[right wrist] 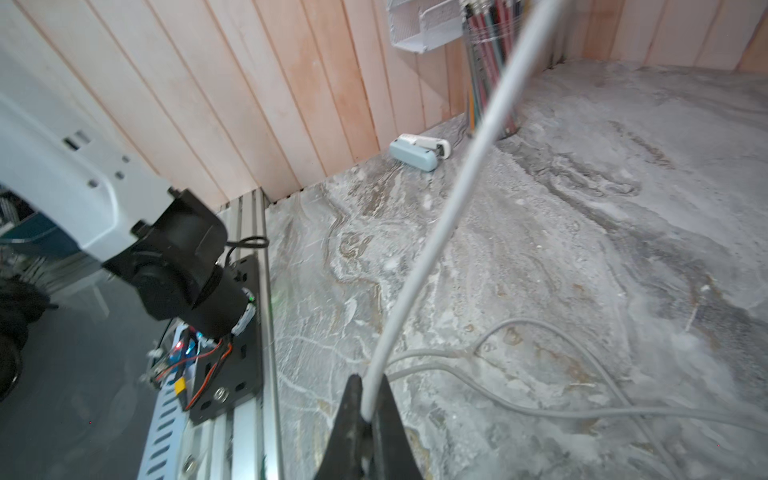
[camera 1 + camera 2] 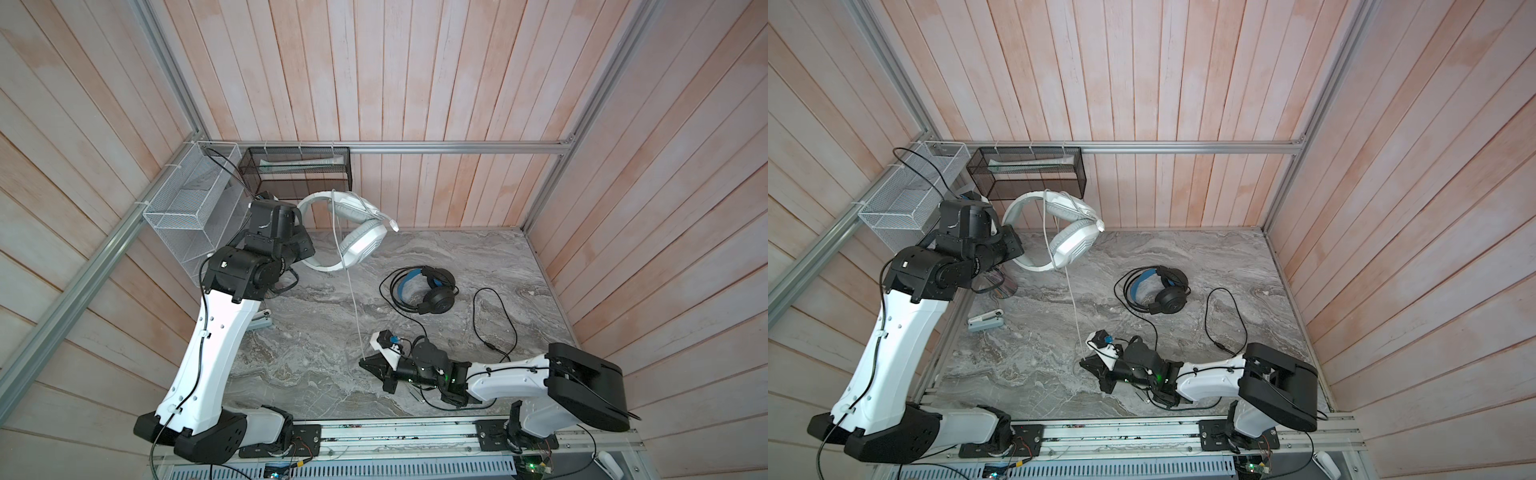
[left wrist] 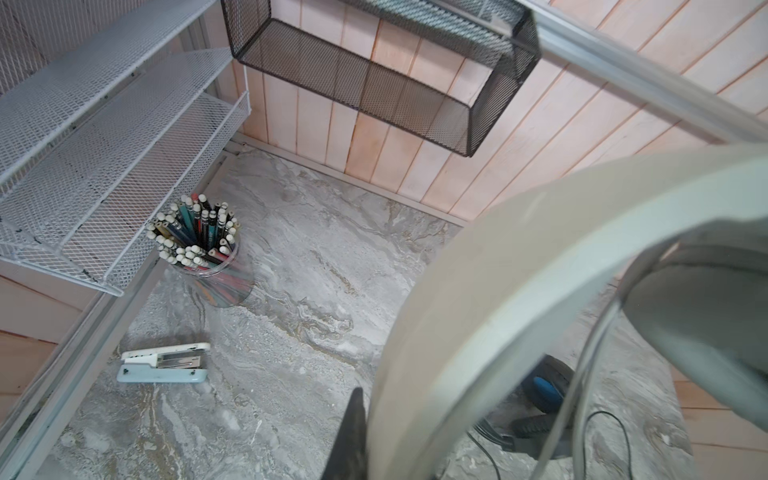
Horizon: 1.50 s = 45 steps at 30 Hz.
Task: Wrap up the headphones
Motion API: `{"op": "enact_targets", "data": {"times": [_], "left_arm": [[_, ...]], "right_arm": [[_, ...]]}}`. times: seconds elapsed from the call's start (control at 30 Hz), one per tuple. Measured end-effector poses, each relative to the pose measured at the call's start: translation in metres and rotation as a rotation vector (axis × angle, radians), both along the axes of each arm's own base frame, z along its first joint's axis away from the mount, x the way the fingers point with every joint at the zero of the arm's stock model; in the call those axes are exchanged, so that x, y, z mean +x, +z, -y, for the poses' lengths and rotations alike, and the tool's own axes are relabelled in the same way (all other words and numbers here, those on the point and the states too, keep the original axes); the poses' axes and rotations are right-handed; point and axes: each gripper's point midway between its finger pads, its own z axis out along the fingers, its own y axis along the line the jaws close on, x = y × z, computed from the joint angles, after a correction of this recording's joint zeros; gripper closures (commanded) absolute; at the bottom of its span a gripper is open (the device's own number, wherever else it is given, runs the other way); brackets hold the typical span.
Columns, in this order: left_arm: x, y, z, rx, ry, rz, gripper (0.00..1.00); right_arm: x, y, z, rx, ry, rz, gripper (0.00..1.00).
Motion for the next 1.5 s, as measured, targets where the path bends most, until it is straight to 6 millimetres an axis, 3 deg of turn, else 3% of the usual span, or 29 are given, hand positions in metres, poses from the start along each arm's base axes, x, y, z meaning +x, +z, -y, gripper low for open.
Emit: {"op": "enact_targets", "data": {"times": [0.13,0.3,0.5,0.67,0.8,1.07,1.27,1.5], "left_arm": [[0.019,-0.037,-0.018,0.076,0.06,-0.083,1.0],[0.029,-0.078,-0.028,0.168,0.088,-0.149,1.0],[0.024,-0.123,-0.021,0.34,0.05,-0.176,1.0],[-0.003,-0.156,-0.007,0.503,-0.062,-0.157,1.0],[-0.026,-0.16,-0.003,0.607,-0.134,-0.083,1.0],[-0.038,-0.135,0.018,0.682,-0.212,0.167,1.0],[-0.043,-0.139,0.052,0.715,-0.325,0.256,1.0],[-0.049,-0.136,0.072,0.689,-0.392,0.306,1.0]], "right_arm": [[-0.022,0.02,0.001,-0.065,0.031,0.057,1.0],[-0.032,0.067,0.0,-0.129,0.043,0.158,1.0],[-0.004,0.114,0.012,-0.232,-0.08,0.336,1.0],[0.025,0.138,0.04,-0.329,-0.198,0.457,1.0],[0.042,0.154,0.059,-0.387,-0.258,0.507,1.0],[0.043,0.164,0.087,-0.503,-0.242,0.565,1.0],[0.051,0.174,0.099,-0.556,-0.266,0.621,1.0],[0.073,0.181,0.102,-0.6,-0.34,0.701,1.0]]}}
